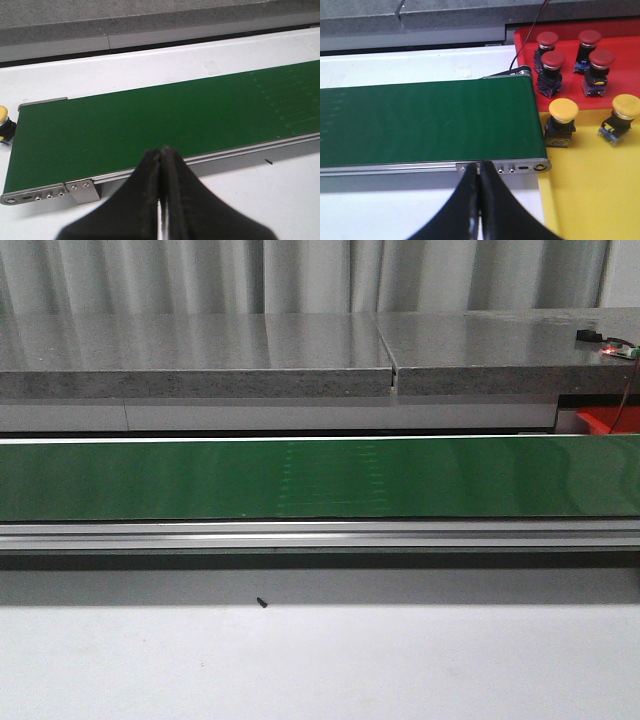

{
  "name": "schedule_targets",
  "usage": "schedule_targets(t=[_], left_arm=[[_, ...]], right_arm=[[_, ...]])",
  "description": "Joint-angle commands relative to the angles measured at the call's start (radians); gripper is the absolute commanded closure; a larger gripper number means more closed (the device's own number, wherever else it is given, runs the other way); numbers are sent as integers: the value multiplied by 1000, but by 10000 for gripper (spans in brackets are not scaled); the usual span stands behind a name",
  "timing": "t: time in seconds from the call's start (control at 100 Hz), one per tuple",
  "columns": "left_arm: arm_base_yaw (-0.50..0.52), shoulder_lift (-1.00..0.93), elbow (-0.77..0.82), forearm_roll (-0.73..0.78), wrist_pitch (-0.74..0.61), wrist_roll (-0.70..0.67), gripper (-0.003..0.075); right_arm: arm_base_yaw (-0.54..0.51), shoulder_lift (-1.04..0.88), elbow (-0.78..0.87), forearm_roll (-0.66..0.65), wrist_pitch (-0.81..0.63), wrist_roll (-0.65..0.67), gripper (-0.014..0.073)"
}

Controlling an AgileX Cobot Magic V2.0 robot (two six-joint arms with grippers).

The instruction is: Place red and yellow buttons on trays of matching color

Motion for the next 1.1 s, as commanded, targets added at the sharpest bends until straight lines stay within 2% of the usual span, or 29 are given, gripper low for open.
schedule_targets(t=[0.0, 0.16, 0.24, 0.39, 0.47, 0.9, 0.95, 1.0, 1.09], left_arm=[[-9, 4, -22, -29, -69, -3, 739], [-9, 4, -22, -63, -71, -5, 739], [1, 6, -24, -62, -99, -54, 739], [51, 53, -49, 82, -133, -222, 739], [100, 110, -77, 150, -131, -295, 739], [390, 555, -290, 84, -143, -368, 732], [418, 604, -320, 84, -136, -368, 704], [441, 656, -355, 84, -126, -360, 644], [465, 731, -407, 84, -116, -358, 451]], right_arm=[[2, 6, -26, 4, -66, -10, 660], [2, 6, -26, 4, -66, -10, 660], [2, 6, -26, 4, -66, -10, 660], [2, 6, -26, 4, -66, -10, 660], [2, 6, -26, 4, -66, -10, 660], [2, 6, -26, 4, -66, -10, 660], [2, 6, -26, 4, -66, -10, 660], [2, 6, -26, 4, -66, -10, 660], [2, 6, -26, 4, -66, -10, 660]])
